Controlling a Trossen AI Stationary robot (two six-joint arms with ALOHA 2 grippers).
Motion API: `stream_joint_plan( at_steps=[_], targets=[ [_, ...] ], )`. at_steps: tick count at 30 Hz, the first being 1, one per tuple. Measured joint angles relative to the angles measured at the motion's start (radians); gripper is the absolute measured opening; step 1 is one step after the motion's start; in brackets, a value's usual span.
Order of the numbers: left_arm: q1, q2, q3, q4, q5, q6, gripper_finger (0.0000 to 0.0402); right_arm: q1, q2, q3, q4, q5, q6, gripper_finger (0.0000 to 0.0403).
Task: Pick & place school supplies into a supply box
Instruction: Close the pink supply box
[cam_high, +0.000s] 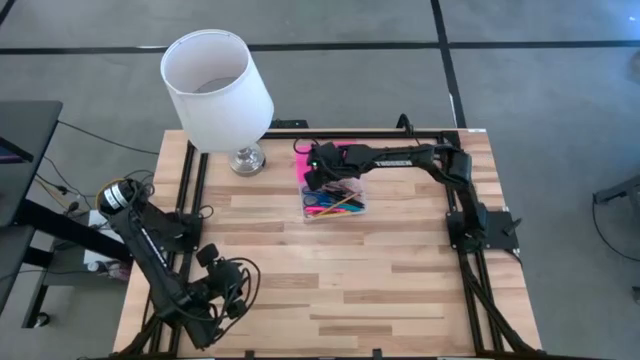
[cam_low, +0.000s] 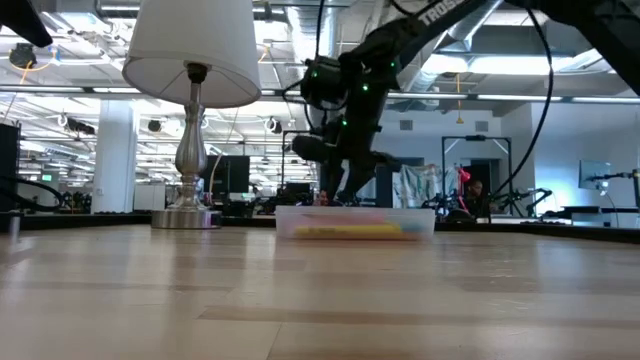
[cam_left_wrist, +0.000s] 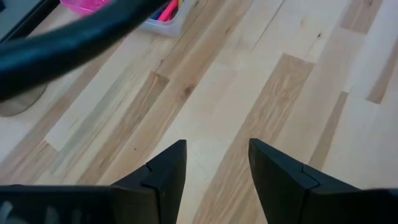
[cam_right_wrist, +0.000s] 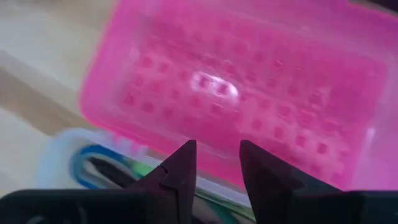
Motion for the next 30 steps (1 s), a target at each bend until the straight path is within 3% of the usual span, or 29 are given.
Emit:
stream_joint_plan(
  at_steps=[12,30],
  targets=[
    [0.001,0.000,0.000,0.001,-0.001,-0.009,0.0168,-0.011,0.030,0.002,-0.018,-0.030,-0.028,0.0118],
    [0.003,0.000,0.000,-0.001,-0.028,-0.019,0.0168,0.065,0.028,0.002,-0.064,-0.052,-0.081,0.0118]
  ],
)
